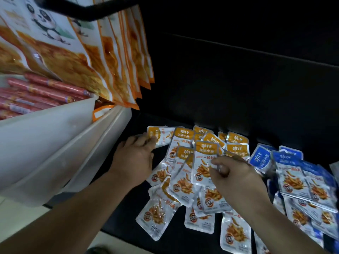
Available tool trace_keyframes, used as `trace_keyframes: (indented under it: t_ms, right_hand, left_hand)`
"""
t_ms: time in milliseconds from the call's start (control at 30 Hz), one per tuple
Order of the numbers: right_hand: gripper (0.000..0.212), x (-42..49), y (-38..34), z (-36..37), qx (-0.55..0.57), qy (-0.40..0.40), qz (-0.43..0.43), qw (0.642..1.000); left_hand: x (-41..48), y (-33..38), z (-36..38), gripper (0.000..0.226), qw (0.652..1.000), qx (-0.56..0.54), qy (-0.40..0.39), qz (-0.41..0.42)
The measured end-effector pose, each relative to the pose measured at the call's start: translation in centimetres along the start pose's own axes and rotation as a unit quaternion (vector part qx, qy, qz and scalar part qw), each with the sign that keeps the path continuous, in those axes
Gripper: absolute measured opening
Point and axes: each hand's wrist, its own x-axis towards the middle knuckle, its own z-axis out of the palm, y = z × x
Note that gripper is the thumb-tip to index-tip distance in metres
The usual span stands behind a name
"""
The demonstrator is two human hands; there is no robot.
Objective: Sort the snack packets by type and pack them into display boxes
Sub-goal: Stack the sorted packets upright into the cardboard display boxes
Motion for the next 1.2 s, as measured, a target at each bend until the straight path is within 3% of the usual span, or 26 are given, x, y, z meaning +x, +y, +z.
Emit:
trace_keyframes:
  t_ms: [100, 167, 267, 367, 467, 600, 700, 800, 933, 1000, 1067, 1133, 1200]
  right_hand:
    - [0.020, -0.1, 0.9, 0.6, -0.028, 0.034, -0.040, 0.998]
    - [0.026, -0.1, 1.3, 1.1, -0.061, 0.049, -0.073, 0.994]
    - [0.030, -0.1, 0.9, 1.7, -0.086, 0.077, -0.119, 0.986]
    - [0.021, -0.2, -0.4, 2.3, -0.041, 0.087, -0.138, 0.986]
    - [0.013, -0.8, -1.8, 2.9, 0.030, 0.064, -0.155, 0.985]
    - [0.010, -1.4, -3.0, 2.9, 0.096, 0.013, -0.144, 0.985]
    - [0.009, -1.8, -3.5, 2.6, 0.124, -0.024, -0.136, 0.983]
    - [0.014, -1.9, -4.1, 2.6, 0.141, -0.034, -0.135, 0.980]
    - [0.029, -1.9, -4.8, 2.2, 0.158, -0.024, -0.148, 0.976]
    - [0.048, -1.9, -5.8, 1.5, 0.150, -0.027, -0.165, 0.974]
    - [0.062, -1.4, -6.6, 0.7, 0.108, -0.009, -0.220, 0.969]
    - [0.060, -0.7, -6.6, 0.0, 0.049, 0.001, -0.264, 0.963]
    - [0.047, -0.2, -6.4, -1.2, 0.016, -0.027, -0.190, 0.981]
  left_hand:
    - [-2.9, 0.0, 0.3, 0.031, 0.995, 0.018, 0.093, -0.024]
    - [-4.7, -0.3, 0.5, 0.017, 0.993, 0.005, 0.115, -0.038]
    - [-6.2, -0.8, 1.2, 0.013, 0.986, -0.077, 0.123, -0.087]
    - [-5.9, -1.0, 1.5, 0.014, 0.968, -0.164, 0.126, -0.140]
    - [-5.6, -0.2, 1.1, 0.028, 0.945, -0.231, 0.118, -0.201]
    - [-5.1, 0.2, 0.3, 0.064, 0.927, -0.261, 0.026, -0.270]
    - [-5.1, -0.3, -0.3, 0.051, 0.900, -0.343, 0.003, -0.268]
    - [-5.8, -0.6, -1.3, 0.026, 0.870, -0.413, 0.045, -0.266]
    - [-7.1, -0.6, -4.9, 0.018, 0.881, -0.408, 0.108, -0.215]
    - [-7.8, 0.4, -7.4, 0.015, 0.901, -0.398, 0.089, -0.152]
    - [-8.2, 2.4, -9.5, 0.012, 0.895, -0.436, 0.037, -0.087]
    - [-8.3, 3.8, -10.2, 0.015, 0.873, -0.484, 0.007, -0.065]
    - [-7.9, 4.4, -9.9, 0.019, 0.852, -0.515, 0.006, -0.092]
